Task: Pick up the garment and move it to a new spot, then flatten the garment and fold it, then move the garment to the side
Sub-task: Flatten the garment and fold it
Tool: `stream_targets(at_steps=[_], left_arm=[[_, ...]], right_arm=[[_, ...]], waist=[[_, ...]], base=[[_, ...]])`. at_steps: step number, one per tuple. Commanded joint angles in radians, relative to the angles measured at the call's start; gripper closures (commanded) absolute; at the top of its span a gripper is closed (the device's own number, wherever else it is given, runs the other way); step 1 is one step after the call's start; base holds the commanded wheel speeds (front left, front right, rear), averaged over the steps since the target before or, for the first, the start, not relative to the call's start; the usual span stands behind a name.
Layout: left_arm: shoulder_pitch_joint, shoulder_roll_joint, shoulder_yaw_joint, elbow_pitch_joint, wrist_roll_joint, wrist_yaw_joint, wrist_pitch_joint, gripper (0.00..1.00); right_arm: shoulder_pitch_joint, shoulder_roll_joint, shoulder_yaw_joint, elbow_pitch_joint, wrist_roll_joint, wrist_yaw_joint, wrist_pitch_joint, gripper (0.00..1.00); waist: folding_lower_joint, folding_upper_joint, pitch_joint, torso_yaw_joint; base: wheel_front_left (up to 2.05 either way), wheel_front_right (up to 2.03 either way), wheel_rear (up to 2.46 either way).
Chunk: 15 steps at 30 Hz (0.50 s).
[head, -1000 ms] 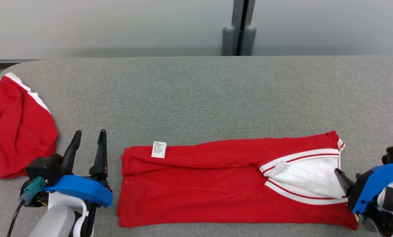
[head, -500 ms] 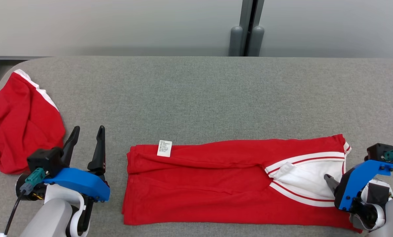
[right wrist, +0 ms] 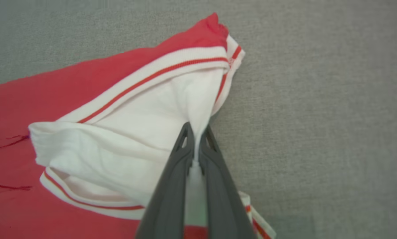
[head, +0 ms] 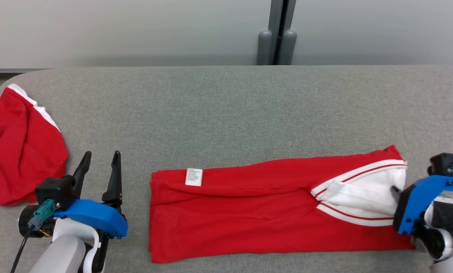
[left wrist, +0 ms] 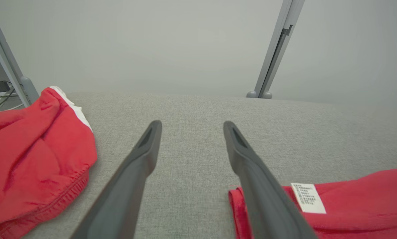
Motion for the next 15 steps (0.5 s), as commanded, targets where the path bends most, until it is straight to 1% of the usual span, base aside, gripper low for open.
stream_targets(at_steps=[1, 8, 12, 15], left_arm=[[0.014, 0.004, 0.000, -0.004, -0.001, 0.004, -0.002, 0.00], [0.016, -0.003, -0.005, -0.015, -0.007, 0.010, 0.001, 0.00], [0.013, 0.001, -0.012, -0.016, -0.005, 0.004, 0.003, 0.00], [0.012, 0.006, -0.013, -0.016, -0.004, 0.005, 0.002, 0.00]], right_arm=[[0.013, -0.023, -0.017, -0.025, -0.010, 0.000, 0.006, 1.00], [0.059, -0.098, -0.123, -0.178, -0.062, 0.000, 0.087, 1.00], [0.102, -0.110, -0.186, -0.260, -0.094, 0.000, 0.144, 1.00], [0.129, -0.097, -0.211, -0.310, -0.095, 0.000, 0.159, 1.00]], waist=[[-0.0001, -0.0001, -0.001, -0.001], [-0.0001, -0.0001, -0.005, -0.003], [-0.0001, -0.0001, -0.008, 0.001], [-0.0001, -0.0001, -0.009, 0.001]], base=[[0.00, 0.00, 0.00], [0.00, 0.00, 0.00], [0.00, 0.00, 0.00], [0.00, 0.00, 0.00]])
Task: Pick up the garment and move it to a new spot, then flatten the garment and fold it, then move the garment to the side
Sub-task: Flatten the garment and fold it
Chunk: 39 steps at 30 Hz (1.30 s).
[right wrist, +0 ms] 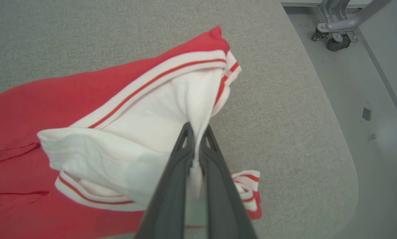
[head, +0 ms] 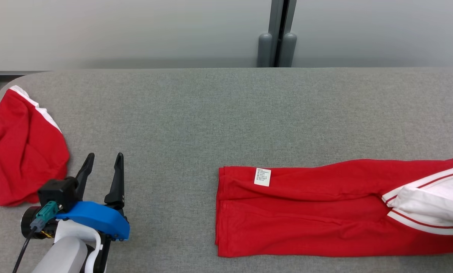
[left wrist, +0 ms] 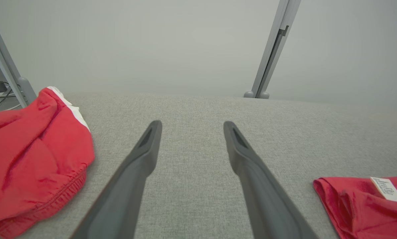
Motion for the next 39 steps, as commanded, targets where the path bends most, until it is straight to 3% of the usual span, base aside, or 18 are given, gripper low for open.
stream_targets(at_steps=[1, 9, 17, 21, 26, 32, 36, 37, 38, 39], left_arm=[[0.002, 0.008, -0.001, -0.002, 0.001, 0.001, 0.001, 0.00], [0.012, 0.011, -0.009, -0.014, -0.001, 0.009, 0.013, 0.00], [0.026, 0.020, -0.019, -0.032, 0.000, 0.014, 0.022, 0.00], [0.021, 0.021, -0.023, -0.040, -0.001, 0.018, 0.029, 0.00], [0.000, 0.016, -0.033, -0.044, 0.003, 0.014, 0.031, 0.00], [-0.018, 0.008, -0.043, -0.037, 0.006, 0.006, 0.034, 0.00], [-0.028, 0.004, -0.052, -0.027, 0.007, -0.001, 0.034, 0.00], [-0.029, 0.002, -0.054, -0.025, 0.007, -0.001, 0.034, 0.00], [-0.031, 0.001, -0.056, -0.023, 0.007, -0.001, 0.033, 0.00], [-0.031, 0.001, -0.056, -0.022, 0.007, -0.001, 0.032, 0.00]], right_arm=[[0.020, 0.009, -0.001, -0.020, -0.003, 0.000, 0.006, 1.00], [0.073, 0.079, 0.147, -0.144, 0.065, 0.000, 0.054, 1.00], [0.060, 0.106, 0.518, -0.204, 0.134, 0.000, 0.084, 1.00], [0.005, 0.113, 0.681, -0.123, 0.160, 0.000, 0.065, 1.00], [-0.093, 0.117, 0.804, 0.026, 0.219, 0.000, -0.006, 1.00], [-0.207, 0.116, 0.920, 0.212, 0.274, 0.000, -0.078, 1.00], [-0.251, 0.117, 0.931, 0.317, 0.266, 0.000, -0.121, 1.00], [-0.256, 0.117, 0.931, 0.334, 0.271, 0.000, -0.131, 0.81], [-0.257, 0.117, 0.929, 0.347, 0.289, 0.000, -0.144, 0.00], [-0.259, 0.117, 0.928, 0.350, 0.312, 0.000, -0.162, 0.00]], waist=[[0.0000, 0.0000, -0.001, -0.001], [0.0000, 0.0000, -0.023, 0.006], [0.0000, 0.0000, -0.039, 0.003], [0.0000, 0.0000, -0.034, 0.005], [0.0000, 0.0000, -0.020, 0.018], [0.0000, 0.0000, -0.007, 0.041], [0.0000, 0.0000, -0.002, 0.056], [0.0000, 0.0000, -0.002, 0.058], [0.0000, 0.0000, -0.002, 0.060], [0.0000, 0.0000, -0.003, 0.061]], base=[[0.00, 0.00, 0.00], [0.00, 0.00, 0.00], [0.00, 0.00, 0.00], [0.00, 0.00, 0.00], [0.00, 0.00, 0.00], [0.00, 0.00, 0.00], [0.00, 0.00, 0.00], [0.00, 0.00, 0.00], [0.00, 0.00, 0.00], [0.00, 0.00, 0.00]])
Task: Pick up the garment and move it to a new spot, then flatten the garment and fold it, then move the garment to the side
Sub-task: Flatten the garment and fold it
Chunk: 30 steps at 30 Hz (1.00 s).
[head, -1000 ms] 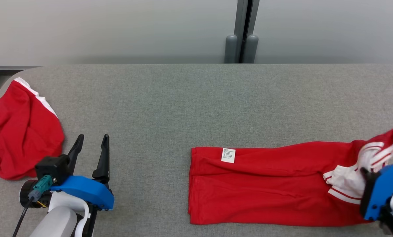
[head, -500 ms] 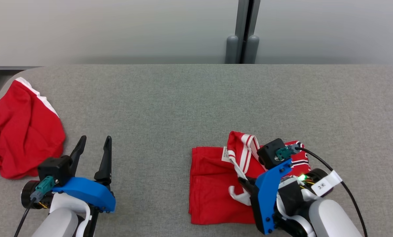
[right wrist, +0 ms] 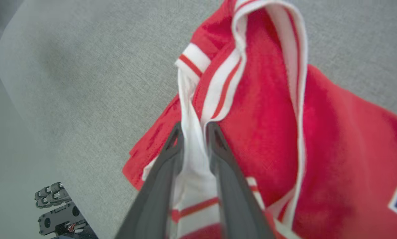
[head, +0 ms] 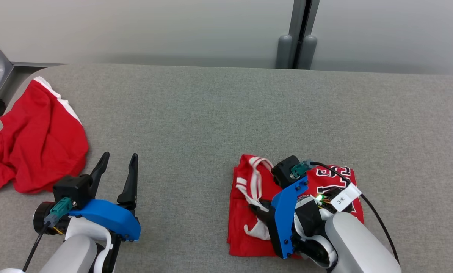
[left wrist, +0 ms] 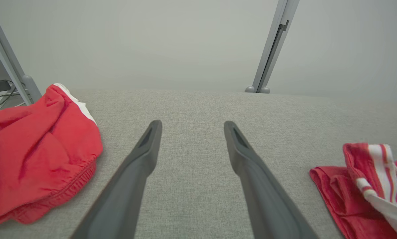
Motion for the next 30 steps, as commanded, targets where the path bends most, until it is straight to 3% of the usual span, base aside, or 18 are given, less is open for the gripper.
stream_targets(at_steps=[1, 6, 13, 18, 23, 30], left_arm=[[-0.013, 0.001, -0.002, 0.004, 0.003, 0.000, -0.004, 0.00], [0.006, 0.008, 0.004, 0.009, -0.005, 0.006, -0.010, 0.00], [0.030, 0.018, 0.021, -0.003, -0.018, 0.017, -0.022, 0.00], [0.043, 0.020, 0.022, -0.013, -0.020, 0.023, -0.025, 0.00], [0.042, 0.022, 0.024, -0.019, -0.024, 0.025, -0.026, 0.00], [0.021, 0.021, 0.020, -0.024, -0.025, 0.026, -0.025, 0.00]], right_arm=[[-0.015, -0.001, 0.001, -0.003, 0.048, 0.001, -0.035, 0.00], [-0.020, -0.002, -0.008, -0.101, 0.212, 0.001, -0.142, 0.00], [0.054, -0.002, -0.228, -0.230, 0.030, 0.001, -0.294, 0.00], [0.167, -0.002, -0.345, -0.286, -0.076, 0.001, -0.320, 0.00], [0.234, -0.001, -0.334, -0.304, -0.115, 0.001, -0.306, 0.00], [0.170, -0.002, -0.164, -0.254, -0.175, 0.001, -0.298, 0.00]], waist=[[0.0000, 0.0000, -0.002, 0.001], [0.0000, 0.0000, -0.012, -0.011], [0.0000, 0.0000, -0.025, -0.043], [0.0000, 0.0000, -0.023, -0.056], [0.0000, 0.0000, -0.017, -0.063], [0.0000, 0.0000, -0.003, -0.058]], base=[[0.00, 0.00, 0.00], [0.00, 0.00, 0.00], [0.00, 0.00, 0.00], [0.00, 0.00, 0.00], [0.00, 0.00, 0.00], [0.00, 0.00, 0.00]])
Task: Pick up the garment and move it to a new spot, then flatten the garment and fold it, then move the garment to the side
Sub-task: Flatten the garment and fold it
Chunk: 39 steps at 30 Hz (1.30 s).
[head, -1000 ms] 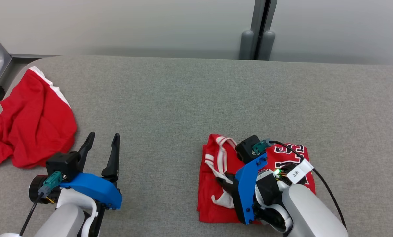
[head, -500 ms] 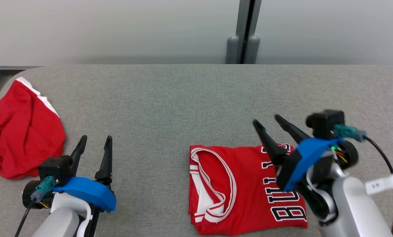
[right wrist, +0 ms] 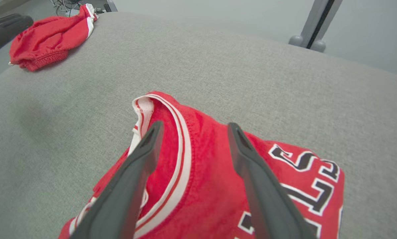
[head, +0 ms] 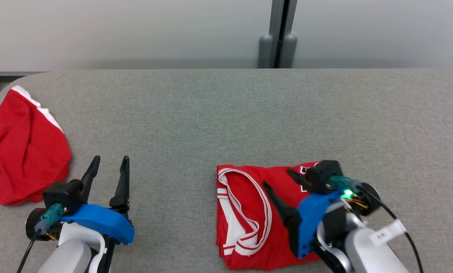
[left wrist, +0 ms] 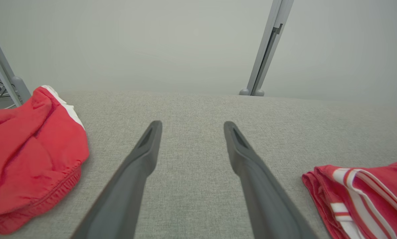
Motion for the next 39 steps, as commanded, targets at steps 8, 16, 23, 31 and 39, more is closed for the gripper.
stream_targets(at_steps=[8, 16, 23, 31, 39], left_arm=[[-0.049, -0.011, -0.015, 0.011, 0.006, -0.016, 0.001, 0.00], [-0.075, -0.034, -0.035, 0.031, 0.013, -0.027, -0.004, 0.00], [-0.106, -0.051, -0.044, 0.056, 0.016, -0.043, -0.015, 0.00], [-0.126, -0.074, -0.053, 0.093, 0.017, -0.061, -0.024, 0.00], [-0.122, -0.076, -0.060, 0.116, 0.019, -0.069, -0.031, 0.00]], right_arm=[[-0.210, -0.008, 0.160, 0.225, -0.068, 0.001, 0.005, 0.00], [-0.370, -0.006, 0.242, 0.469, -0.053, 0.000, -0.034, 0.00], [-0.475, -0.002, 0.262, 0.606, 0.006, 0.000, -0.061, 1.00], [-0.548, -0.003, 0.213, 0.683, 0.082, 0.000, -0.134, 1.00], [-0.530, -0.002, 0.216, 0.757, 0.175, 0.001, -0.157, 0.00]], waist=[[0.0000, 0.0000, 0.018, 0.051], [0.0000, 0.0000, 0.039, 0.097], [0.0000, 0.0000, 0.059, 0.126], [0.0000, 0.0000, 0.060, 0.146], [0.0000, 0.0000, 0.042, 0.146]], base=[[0.00, 0.00, 0.00], [0.00, 0.00, 0.00], [0.00, 0.00, 0.00], [0.00, 0.00, 0.00], [0.00, 0.00, 0.00]])
